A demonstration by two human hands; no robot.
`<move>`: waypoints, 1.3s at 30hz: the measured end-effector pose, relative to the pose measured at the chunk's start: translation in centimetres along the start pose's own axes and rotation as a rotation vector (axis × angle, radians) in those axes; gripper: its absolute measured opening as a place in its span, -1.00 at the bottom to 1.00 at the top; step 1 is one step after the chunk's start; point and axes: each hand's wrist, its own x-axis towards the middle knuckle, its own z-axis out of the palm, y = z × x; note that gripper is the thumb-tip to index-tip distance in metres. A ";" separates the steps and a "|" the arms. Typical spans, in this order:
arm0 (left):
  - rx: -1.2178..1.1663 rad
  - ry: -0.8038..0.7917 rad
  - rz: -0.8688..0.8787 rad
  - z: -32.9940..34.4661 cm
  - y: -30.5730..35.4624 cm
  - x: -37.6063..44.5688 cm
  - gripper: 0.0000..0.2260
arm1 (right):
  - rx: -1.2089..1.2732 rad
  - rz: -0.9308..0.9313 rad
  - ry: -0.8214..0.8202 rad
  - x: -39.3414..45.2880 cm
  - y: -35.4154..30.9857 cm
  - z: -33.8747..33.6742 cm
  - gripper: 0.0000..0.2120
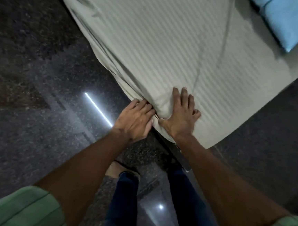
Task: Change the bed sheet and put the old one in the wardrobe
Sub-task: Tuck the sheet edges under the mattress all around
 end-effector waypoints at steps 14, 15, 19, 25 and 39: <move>0.146 -0.071 0.253 -1.5 -2.9 3.1 -0.81 | 0.223 0.170 0.184 -3.7 -0.2 1.6 0.07; 0.125 0.018 0.285 -1.3 -3.2 2.5 -0.85 | 0.207 0.179 0.189 -3.4 -0.2 1.5 0.08; 0.031 0.313 0.271 -1.4 -4.0 1.6 -0.86 | 0.113 0.147 0.151 -1.7 0.0 0.8 0.12; 0.035 0.083 0.330 -3.5 -4.2 7.7 -0.15 | -0.067 0.168 0.057 0.9 -0.8 0.2 0.27; 0.145 -0.027 0.312 -2.3 -2.4 13.8 0.12 | 0.189 0.345 0.129 1.0 -3.7 0.3 0.12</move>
